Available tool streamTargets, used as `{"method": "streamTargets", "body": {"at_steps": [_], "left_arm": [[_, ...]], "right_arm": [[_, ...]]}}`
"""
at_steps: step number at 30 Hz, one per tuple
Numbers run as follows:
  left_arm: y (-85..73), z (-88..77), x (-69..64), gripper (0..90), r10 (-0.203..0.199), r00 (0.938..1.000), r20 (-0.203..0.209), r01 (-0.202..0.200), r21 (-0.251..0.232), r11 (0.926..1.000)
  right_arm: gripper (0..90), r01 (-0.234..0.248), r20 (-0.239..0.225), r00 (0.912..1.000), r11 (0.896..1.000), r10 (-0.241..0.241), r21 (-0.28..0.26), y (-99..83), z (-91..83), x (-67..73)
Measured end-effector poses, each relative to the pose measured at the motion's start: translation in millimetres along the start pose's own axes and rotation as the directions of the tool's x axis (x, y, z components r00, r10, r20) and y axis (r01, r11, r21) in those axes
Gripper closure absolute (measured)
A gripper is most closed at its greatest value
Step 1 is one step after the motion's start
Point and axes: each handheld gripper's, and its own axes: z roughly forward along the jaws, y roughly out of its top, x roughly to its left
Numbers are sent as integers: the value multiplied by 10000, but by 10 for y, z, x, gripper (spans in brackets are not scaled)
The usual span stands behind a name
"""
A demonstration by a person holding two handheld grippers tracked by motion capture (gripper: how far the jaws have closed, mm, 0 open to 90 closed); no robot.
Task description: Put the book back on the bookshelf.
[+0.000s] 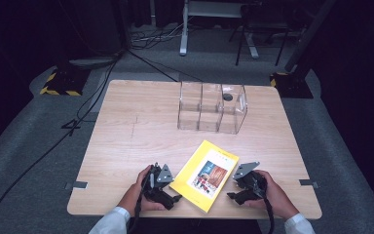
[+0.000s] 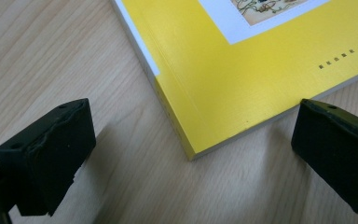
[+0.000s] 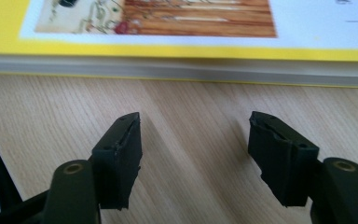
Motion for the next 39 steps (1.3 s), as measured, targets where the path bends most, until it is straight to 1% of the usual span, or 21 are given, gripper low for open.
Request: {"method": "streamTargets", "body": {"at_steps": [1, 2, 3, 7, 11, 14, 17, 18, 20, 22, 24, 28, 30, 32, 34, 36, 39], "left_arm": [[20, 18, -4, 2, 1, 10000, 7, -1, -18, 10000], [20, 18, -4, 2, 1, 10000, 7, -1, -18, 10000], [63, 56, -15, 2, 2, 10000, -4, -2, -19, 10000], [134, 119, -28, 2, 29, 10000, 57, -29, -16, 10000], [165, 146, -28, 2, 42, 10000, 77, -42, -16, 10000], [182, 161, -24, 2, 72, 9999, 123, -72, -31, 10000], [183, 161, -23, 2, 78, 9999, 122, -77, -24, 10000], [183, 161, -23, 2, 79, 9999, 122, -79, -23, 10000], [182, 161, -24, 2, 77, 9999, 120, -77, -26, 10000], [182, 161, -24, 2, 79, 9999, 109, -79, -36, 10000], [182, 159, -25, 3, 84, 9999, 88, -84, -33, 10000], [179, 159, -29, 5, 69, 10000, 33, -68, -61, 10000], [176, 155, -34, 5, 26, 10000, 24, -26, -41, 10000], [171, 149, -42, 6, -26, 10000, -28, 26, -33, 10000], [165, 143, -45, 5, -30, 10000, -59, 30, -31, 10000], [161, 139, -49, 5, -41, 10000, -47, 41, -11, 10000], [158, 137, -51, 5, -45, 10000, -58, 45, -10, 10000]], "right_arm": [[329, -116, -140, 9998, 9999, 117, 53, 11, 11, -7], [318, -131, -127, 9998, 9999, 131, 41, 22, 22, -3], [307, -187, -121, 9997, 9998, 188, 79, 36, 30, 8], [304, -163, -123, 9998, 9996, 166, 216, 59, 34, 18], [294, -177, -186, 9997, 9994, 182, 281, 74, 40, 37], [278, 30, -265, 9996, 9996, -23, 267, 96, 58, 53], [265, 88, -283, 9996, 9998, -83, 190, 108, 69, 73], [253, 141, -291, 9995, 9998, -138, 102, 104, 75, 81], [252, 86, -307, 9995, 10000, -88, -50, 84, 75, 85], [246, 84, -281, 9996, 9999, -86, -78, 83, 77, 92], [239, 223, -249, 9994, 9996, -228, -189, 80, 82, 112], [247, 142, -267, 9995, 9984, -157, -553, 41, 83, 115], [253, 130, -336, 9993, 9978, -152, -644, 30, 80, 116], [255, 134, -305, 9994, 9973, -157, -728, 25, 76, 117], [268, -4, -427, 9991, 9961, -34, -886, 23, 66, 117], [278, -100, -590, 9983, 9928, 30, -1190, 22, 47, 113], [283, -195, -706, 9975, 9889, 91, -1474, 21, 32, 106]]}}
